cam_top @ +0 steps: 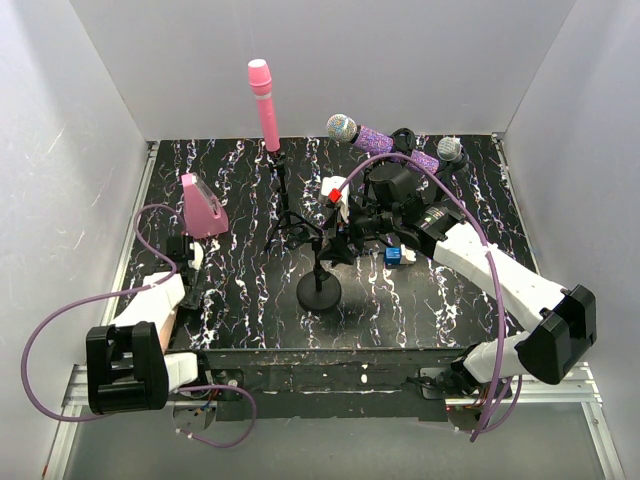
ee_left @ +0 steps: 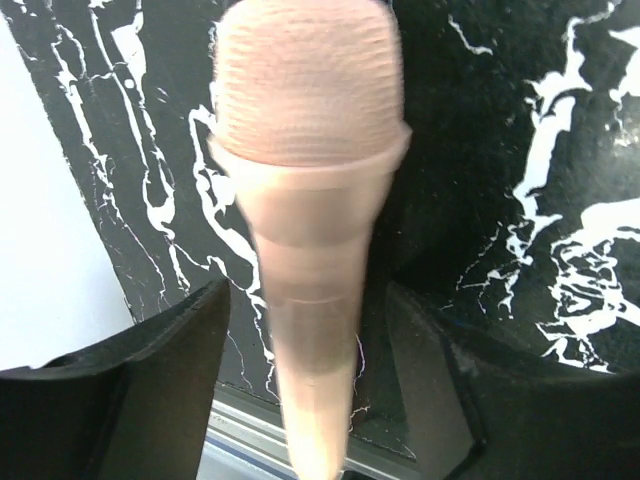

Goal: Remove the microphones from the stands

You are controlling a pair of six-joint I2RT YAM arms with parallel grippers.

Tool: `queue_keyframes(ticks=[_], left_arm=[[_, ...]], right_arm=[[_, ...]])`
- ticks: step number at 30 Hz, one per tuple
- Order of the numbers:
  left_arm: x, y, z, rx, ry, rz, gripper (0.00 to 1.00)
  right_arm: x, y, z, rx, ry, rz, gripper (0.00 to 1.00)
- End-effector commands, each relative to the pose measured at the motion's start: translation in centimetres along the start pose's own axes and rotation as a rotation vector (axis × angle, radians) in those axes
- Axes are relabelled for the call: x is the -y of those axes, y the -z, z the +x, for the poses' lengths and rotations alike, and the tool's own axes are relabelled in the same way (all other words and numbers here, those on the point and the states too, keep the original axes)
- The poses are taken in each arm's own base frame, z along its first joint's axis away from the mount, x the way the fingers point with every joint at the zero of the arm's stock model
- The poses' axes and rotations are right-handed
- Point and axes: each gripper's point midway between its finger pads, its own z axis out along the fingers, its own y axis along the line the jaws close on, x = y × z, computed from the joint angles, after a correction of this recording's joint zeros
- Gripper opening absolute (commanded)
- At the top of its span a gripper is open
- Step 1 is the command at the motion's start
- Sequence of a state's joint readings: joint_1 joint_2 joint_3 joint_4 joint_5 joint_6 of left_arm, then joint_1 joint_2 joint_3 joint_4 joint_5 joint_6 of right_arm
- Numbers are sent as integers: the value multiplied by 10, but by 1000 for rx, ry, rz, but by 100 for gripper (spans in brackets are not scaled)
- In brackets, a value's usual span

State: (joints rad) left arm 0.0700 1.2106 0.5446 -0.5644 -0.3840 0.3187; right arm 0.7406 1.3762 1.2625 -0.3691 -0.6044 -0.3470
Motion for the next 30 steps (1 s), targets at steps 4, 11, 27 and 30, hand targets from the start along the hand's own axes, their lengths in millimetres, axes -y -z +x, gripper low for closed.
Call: queue_keyframes(ticks=[4, 11, 27, 30], left_arm=[[6, 1, -12, 55, 4, 49, 76], [13, 55, -45, 242, -40, 223, 95], [101, 319, -128, 1198, -571, 1117, 95], [119, 325, -146, 1178, -667, 1149, 94]], right_arm=[[1, 12, -23, 47, 40, 26, 77], [-3, 22, -30, 53, 40, 39, 77], [-29, 55, 24, -24, -192, 105, 78], [-36, 55, 32, -31, -213, 85, 77]])
